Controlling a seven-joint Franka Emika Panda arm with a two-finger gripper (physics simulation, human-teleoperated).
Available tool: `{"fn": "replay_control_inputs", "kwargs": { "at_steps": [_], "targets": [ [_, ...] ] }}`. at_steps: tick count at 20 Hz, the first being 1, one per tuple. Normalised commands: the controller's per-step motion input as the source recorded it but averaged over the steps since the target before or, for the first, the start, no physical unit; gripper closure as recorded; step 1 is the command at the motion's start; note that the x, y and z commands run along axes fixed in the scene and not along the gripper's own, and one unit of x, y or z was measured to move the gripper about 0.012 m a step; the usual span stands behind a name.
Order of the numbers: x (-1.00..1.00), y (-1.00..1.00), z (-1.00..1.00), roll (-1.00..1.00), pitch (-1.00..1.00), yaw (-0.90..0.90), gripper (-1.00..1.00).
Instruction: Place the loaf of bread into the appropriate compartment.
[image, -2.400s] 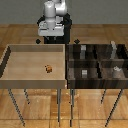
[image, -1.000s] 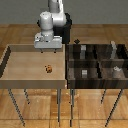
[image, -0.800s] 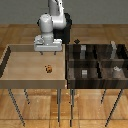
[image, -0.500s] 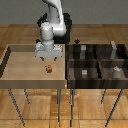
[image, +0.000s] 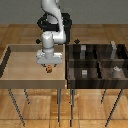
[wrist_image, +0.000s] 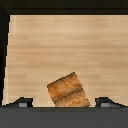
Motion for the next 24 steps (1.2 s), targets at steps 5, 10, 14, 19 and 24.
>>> {"fn": "replay_control_inputs", "kwargs": {
  "at_steps": [5, 10, 14, 19, 24],
  "targets": [
    [0.00, 0.00, -1.00, 0.00, 0.00, 0.00, 1.00],
    [0.00, 0.00, 0.00, 0.00, 0.00, 0.00, 1.00],
    [0.00, 0.00, 0.25, 0.00, 0.00, 0.00, 1.00],
    [0.00, 0.00, 1.00, 0.00, 0.00, 0.00, 1.00],
    [0.00, 0.00, 1.00, 0.00, 0.00, 0.00, 1.00]
  ]
}}
